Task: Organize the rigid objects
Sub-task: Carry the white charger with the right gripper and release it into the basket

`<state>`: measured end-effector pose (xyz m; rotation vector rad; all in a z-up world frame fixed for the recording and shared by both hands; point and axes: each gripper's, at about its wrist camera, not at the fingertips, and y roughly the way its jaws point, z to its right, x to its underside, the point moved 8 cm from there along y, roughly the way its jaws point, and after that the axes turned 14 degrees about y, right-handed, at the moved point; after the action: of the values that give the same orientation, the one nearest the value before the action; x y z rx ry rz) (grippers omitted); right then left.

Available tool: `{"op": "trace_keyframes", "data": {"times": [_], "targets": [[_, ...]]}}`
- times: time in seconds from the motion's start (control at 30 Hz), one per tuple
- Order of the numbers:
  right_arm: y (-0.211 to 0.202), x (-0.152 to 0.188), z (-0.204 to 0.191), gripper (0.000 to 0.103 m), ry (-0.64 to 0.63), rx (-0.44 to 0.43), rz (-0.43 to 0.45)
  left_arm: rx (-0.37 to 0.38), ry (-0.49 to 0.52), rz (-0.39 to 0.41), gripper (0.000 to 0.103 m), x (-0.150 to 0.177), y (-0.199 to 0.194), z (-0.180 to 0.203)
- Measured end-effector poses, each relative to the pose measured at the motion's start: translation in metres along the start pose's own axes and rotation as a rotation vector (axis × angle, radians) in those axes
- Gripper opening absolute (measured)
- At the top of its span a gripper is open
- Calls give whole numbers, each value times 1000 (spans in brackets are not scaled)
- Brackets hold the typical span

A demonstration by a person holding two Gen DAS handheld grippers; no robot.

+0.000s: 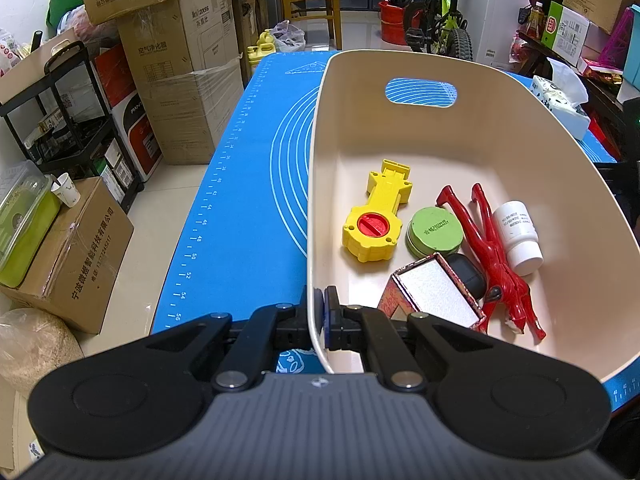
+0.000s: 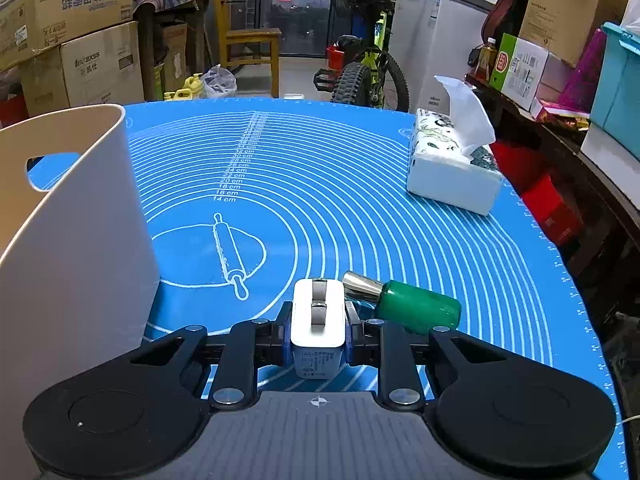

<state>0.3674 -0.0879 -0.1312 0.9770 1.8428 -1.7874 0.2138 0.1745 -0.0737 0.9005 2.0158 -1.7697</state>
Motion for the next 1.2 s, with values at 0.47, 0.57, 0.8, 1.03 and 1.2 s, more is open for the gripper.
{"op": "trace_keyframes", "data": {"times": [0.47,0.57,0.8,1.03,1.2], "targets": [[-74,-41,-10,32,-23,-68,108,0,0,-1,6,0,0,-1],[-96,-53,-24,32,-50,-108,145,0,0,-1,6,0,0,-1],[-136,-58,-68,32,-110,-217,174,-1,1,-1,6,0,0,-1],[-141,-26,-114,32,-189,-277,97,0,1,-1,6,2,0,-2],[-133,7,-138,32,-260,-295,13,1,2,0,6,3,0,-2]]}}
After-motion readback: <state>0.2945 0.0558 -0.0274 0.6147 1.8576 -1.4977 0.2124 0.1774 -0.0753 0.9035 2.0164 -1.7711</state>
